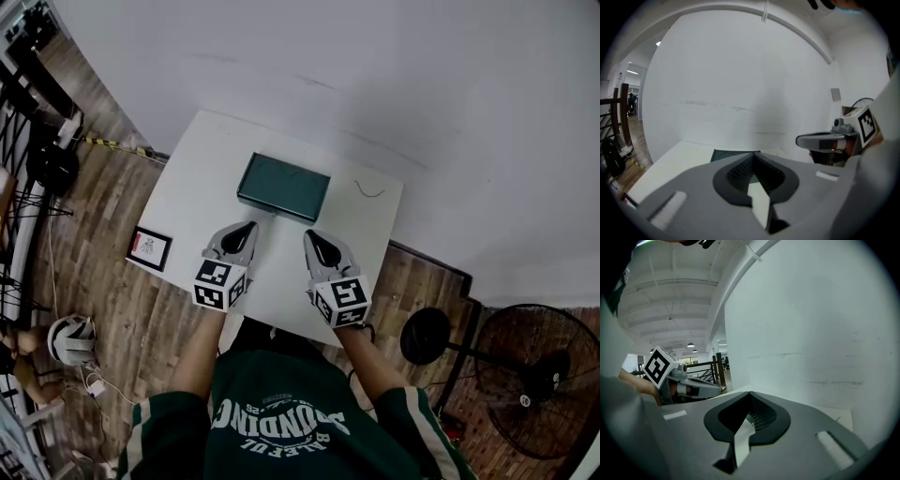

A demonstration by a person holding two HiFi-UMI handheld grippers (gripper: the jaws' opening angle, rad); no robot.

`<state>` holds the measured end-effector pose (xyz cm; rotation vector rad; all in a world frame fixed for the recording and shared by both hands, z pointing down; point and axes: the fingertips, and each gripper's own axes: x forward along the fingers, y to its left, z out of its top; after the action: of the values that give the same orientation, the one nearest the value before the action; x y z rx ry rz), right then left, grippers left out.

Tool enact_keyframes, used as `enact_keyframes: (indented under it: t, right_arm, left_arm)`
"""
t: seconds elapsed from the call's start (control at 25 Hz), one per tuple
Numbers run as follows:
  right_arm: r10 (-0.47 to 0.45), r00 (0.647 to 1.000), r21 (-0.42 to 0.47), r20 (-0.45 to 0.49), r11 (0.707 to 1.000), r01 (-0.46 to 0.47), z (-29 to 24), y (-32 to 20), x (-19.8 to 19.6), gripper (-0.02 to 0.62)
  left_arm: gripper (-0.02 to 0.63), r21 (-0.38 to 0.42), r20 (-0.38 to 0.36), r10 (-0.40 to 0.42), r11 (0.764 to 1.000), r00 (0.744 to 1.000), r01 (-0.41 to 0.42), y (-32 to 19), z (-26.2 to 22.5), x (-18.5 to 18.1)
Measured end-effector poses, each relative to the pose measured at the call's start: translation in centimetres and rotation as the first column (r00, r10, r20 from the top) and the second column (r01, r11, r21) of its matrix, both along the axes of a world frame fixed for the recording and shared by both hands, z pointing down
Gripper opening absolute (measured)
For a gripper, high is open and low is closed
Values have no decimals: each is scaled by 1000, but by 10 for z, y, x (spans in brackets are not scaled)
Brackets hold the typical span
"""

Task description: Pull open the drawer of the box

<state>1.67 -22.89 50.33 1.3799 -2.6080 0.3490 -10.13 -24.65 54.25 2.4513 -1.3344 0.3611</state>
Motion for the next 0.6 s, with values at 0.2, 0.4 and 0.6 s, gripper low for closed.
enact_keyframes:
  t: [0.2, 0.4, 0.6]
  right_arm:
    - [17, 1000, -55, -4, 998, -17, 25, -4, 0, 2]
    - [46, 999, -92, -12, 995, -47, 44, -3, 13, 2]
    - [79, 997, -110, -18, 991, -81, 53, 0, 24, 2]
  left_arm:
    - [52, -90, 7, 18, 996, 1000, -17, -2, 45, 9]
    - [52, -153, 15, 31, 988, 999, -28, -9, 80, 18]
    - [54, -222, -1, 9, 975, 1000, -9, -26, 109, 21]
